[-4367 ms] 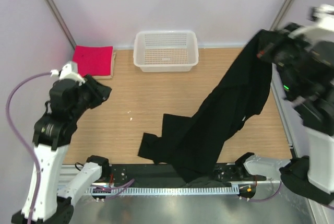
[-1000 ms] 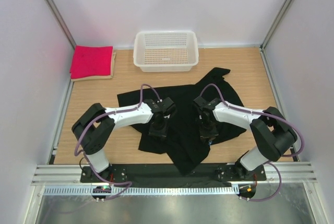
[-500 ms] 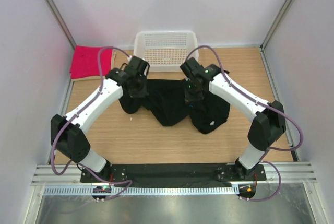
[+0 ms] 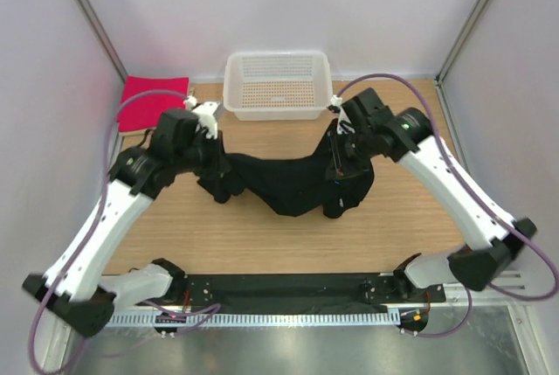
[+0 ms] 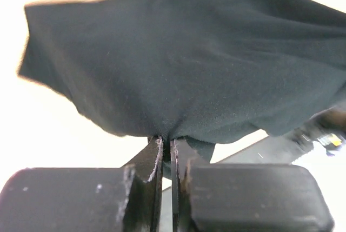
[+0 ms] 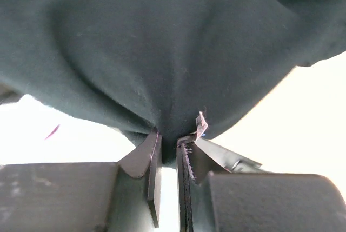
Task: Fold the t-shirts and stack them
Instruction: Flatten the tshirt out
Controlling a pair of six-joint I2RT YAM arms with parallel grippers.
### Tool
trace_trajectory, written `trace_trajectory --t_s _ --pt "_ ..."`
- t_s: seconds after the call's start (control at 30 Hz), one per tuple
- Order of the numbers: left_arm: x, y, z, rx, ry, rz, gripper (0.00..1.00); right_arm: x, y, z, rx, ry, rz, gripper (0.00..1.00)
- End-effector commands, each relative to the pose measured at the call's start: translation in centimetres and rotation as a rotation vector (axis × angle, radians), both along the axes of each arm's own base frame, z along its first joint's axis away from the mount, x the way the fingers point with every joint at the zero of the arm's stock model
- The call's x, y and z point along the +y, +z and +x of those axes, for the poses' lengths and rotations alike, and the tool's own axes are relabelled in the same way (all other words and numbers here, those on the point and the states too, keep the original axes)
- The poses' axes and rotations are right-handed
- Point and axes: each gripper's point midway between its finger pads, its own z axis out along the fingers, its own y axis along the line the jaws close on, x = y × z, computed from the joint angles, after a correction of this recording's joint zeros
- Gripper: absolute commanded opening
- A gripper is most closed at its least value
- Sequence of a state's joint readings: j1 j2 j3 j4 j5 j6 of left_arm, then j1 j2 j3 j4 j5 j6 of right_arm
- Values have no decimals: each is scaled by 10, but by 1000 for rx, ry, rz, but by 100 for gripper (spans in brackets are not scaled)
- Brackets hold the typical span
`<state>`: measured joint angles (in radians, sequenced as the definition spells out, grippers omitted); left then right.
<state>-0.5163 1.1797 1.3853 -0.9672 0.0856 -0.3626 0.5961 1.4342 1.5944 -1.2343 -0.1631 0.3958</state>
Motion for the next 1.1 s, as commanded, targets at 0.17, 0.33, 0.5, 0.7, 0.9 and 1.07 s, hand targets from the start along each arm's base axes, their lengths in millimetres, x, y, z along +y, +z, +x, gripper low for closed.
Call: trace_trajectory --t_s 0.17,0.33,0.5,0.7,0.9,1.07 --pt "6 -15 -38 51 -53 -48 10 9 7 -34 146 71 91 9" --pt "16 -77 19 343 75 236 53 10 -21 86 93 -93 123 10" --pt "18 -68 54 320 142 299 62 -7 -60 142 131 -119 6 32" --pt "-28 -62 7 288 -20 47 69 -45 -70 101 116 -107 -145 46" --pt "-51 -107 -43 410 -44 -77 64 -38 -101 19 187 -21 -136 44" --pt "-59 -112 -50 448 -40 -101 64 -8 -121 -21 233 -22 -5 49"
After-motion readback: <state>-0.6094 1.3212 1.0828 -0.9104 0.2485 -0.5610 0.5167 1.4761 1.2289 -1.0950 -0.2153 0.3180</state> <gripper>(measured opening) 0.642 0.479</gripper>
